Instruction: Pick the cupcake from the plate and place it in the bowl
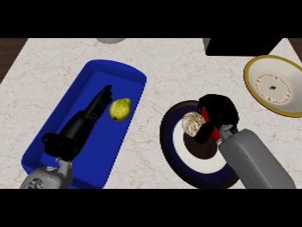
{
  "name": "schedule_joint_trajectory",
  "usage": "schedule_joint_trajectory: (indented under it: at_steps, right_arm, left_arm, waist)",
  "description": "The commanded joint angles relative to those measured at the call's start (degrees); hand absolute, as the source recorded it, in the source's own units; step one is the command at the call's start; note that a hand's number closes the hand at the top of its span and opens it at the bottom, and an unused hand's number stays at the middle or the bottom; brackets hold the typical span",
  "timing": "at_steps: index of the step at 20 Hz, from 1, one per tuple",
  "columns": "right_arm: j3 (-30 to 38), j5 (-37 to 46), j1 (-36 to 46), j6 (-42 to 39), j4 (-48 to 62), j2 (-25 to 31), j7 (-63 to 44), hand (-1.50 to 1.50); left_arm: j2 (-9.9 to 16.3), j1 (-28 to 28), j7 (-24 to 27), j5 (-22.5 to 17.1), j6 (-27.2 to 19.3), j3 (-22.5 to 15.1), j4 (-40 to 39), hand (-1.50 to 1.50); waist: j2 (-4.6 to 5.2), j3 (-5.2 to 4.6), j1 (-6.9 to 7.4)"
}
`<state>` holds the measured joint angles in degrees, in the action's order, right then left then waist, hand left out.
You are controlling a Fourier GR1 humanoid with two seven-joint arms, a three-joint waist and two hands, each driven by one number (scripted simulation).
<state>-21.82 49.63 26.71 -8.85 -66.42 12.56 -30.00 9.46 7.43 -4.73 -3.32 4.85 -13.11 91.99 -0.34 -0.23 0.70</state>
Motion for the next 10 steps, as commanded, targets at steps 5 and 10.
schedule_joint_trajectory:
  at_steps: [5, 10]
  right_arm:
    - [3.81, 7.13, 6.48, 8.73, 4.18, 4.74, 3.96, 1.5]
    - [8.97, 5.02, 5.62, 16.61, -6.55, 5.48, 4.16, 1.5]
  left_arm:
    - [-1.96, 1.58, 1.73, 1.14, -0.31, 0.96, -4.8, 0.0]
    - [0.3, -0.6, 3.35, -0.22, 1.82, 2.53, -3.38, 0.0]
  waist:
    - [0.46, 0.23, -0.62]
    - [0.19, 0.23, -1.34]
